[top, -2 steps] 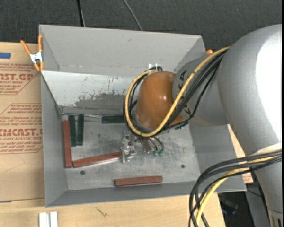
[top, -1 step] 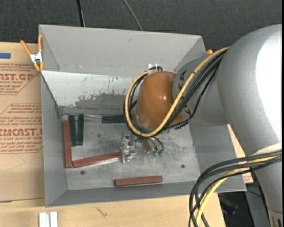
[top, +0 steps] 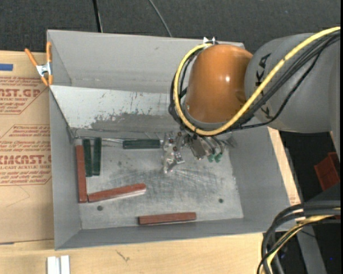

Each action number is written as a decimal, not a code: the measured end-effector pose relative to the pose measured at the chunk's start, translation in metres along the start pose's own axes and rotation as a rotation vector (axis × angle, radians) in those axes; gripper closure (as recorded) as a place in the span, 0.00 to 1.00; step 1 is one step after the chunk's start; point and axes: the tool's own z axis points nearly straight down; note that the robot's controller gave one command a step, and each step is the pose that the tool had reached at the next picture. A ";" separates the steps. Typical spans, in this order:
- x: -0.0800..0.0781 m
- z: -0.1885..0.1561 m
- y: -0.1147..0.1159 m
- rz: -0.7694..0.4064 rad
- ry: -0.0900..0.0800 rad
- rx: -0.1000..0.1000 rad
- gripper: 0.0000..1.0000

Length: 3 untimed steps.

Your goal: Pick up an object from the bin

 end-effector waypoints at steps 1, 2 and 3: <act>0.000 0.000 0.000 0.000 0.000 0.000 0.00; 0.000 0.000 0.000 0.000 0.000 0.000 0.00; -0.010 0.045 0.011 -0.067 -0.005 0.001 0.00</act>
Offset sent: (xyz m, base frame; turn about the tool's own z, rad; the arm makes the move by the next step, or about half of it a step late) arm 0.0000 0.0000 0.0000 0.0000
